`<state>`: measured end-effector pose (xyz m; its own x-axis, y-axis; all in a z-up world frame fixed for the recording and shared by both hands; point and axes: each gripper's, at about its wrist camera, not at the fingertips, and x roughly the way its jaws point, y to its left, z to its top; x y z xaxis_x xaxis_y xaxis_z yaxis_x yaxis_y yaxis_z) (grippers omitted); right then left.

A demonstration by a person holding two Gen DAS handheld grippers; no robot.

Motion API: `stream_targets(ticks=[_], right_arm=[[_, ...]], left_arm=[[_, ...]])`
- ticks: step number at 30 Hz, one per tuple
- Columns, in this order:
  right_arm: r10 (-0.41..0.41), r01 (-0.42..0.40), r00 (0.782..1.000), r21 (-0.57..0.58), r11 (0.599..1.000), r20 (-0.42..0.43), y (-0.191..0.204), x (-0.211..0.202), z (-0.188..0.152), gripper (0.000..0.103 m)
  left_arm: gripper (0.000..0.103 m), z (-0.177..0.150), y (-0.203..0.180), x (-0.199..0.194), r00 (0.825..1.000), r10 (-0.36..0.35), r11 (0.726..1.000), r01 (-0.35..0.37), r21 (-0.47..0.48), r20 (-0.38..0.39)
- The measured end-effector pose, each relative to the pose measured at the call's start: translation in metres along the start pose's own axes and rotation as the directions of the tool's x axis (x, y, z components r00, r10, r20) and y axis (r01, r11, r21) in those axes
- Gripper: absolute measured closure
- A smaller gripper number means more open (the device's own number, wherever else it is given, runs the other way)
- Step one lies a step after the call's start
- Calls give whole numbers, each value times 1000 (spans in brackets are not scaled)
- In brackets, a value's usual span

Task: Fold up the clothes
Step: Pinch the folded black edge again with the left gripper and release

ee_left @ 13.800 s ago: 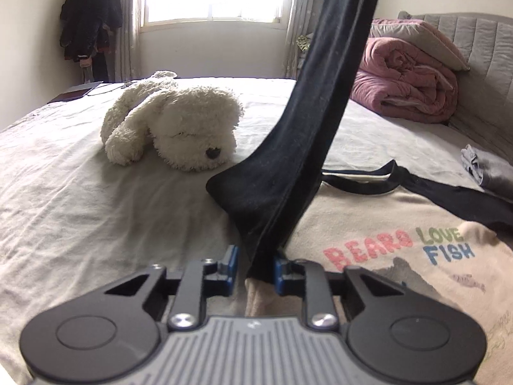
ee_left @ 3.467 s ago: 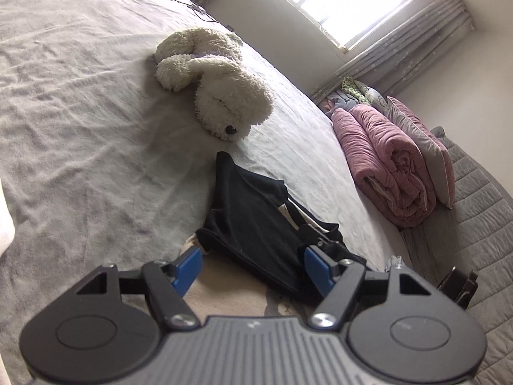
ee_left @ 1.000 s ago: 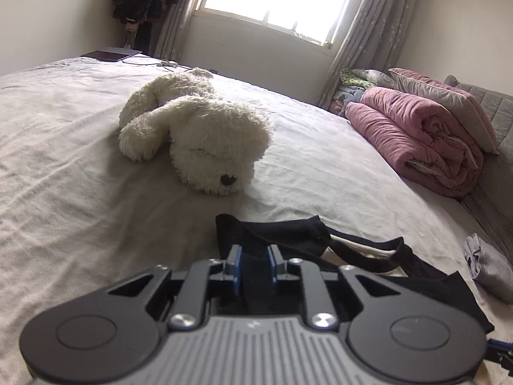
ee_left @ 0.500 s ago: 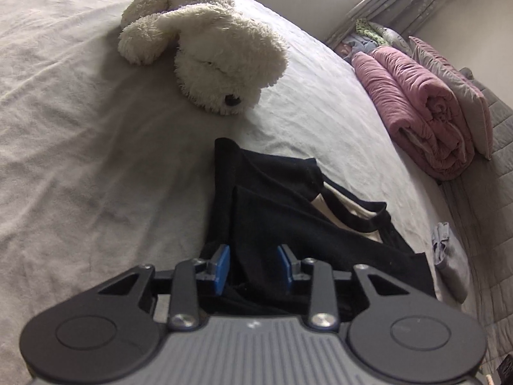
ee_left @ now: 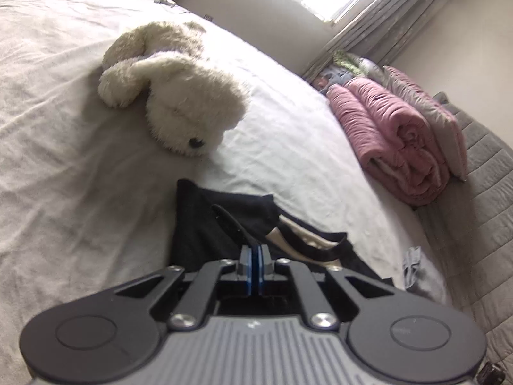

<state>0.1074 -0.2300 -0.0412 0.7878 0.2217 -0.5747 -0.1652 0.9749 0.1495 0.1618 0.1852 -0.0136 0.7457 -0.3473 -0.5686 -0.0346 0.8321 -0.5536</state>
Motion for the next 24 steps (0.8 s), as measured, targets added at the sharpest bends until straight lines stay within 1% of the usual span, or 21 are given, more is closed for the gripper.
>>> stream_targets(ticks=[6, 8, 12, 17, 20, 21, 22, 23, 24], right_arm=[[-44, 44, 999, -40, 998, 12, 6, 13, 5, 55], [-59, 59, 998, -34, 998, 16, 4, 14, 8, 55], [-52, 52, 998, -7, 999, 32, 0, 6, 11, 55], [-113, 115, 993, -61, 991, 34, 3, 12, 11, 55], [-160, 162, 987, -126, 979, 28, 4, 16, 9, 55], [-185, 186, 983, -157, 970, 18, 3, 18, 7, 56], [-205, 201, 979, -185, 962, -1, 1, 20, 5, 61], [-223, 215, 975, -203, 955, -17, -3, 23, 1, 61], [-241, 230, 970, -205, 951, -30, -9, 25, -2, 63]], left_arm=[[100, 17, -21, -16, 994, -61, 998, 58, 35, 93], [100, 21, -25, -19, 989, -85, 995, 77, 68, 117], [100, 25, -24, -17, 987, -77, 990, 59, 128, 143], [100, 20, -5, -8, 988, -45, 993, 29, 112, 148], [100, 12, 9, -3, 989, -25, 996, 13, 87, 145], [100, 8, 13, 0, 991, -19, 997, 8, 81, 135], [100, 3, 17, 2, 993, -17, 997, 8, 76, 121], [100, -3, 24, 7, 995, -18, 998, 11, 66, 102], [100, -10, 30, 12, 996, -8, 998, 3, 60, 84]])
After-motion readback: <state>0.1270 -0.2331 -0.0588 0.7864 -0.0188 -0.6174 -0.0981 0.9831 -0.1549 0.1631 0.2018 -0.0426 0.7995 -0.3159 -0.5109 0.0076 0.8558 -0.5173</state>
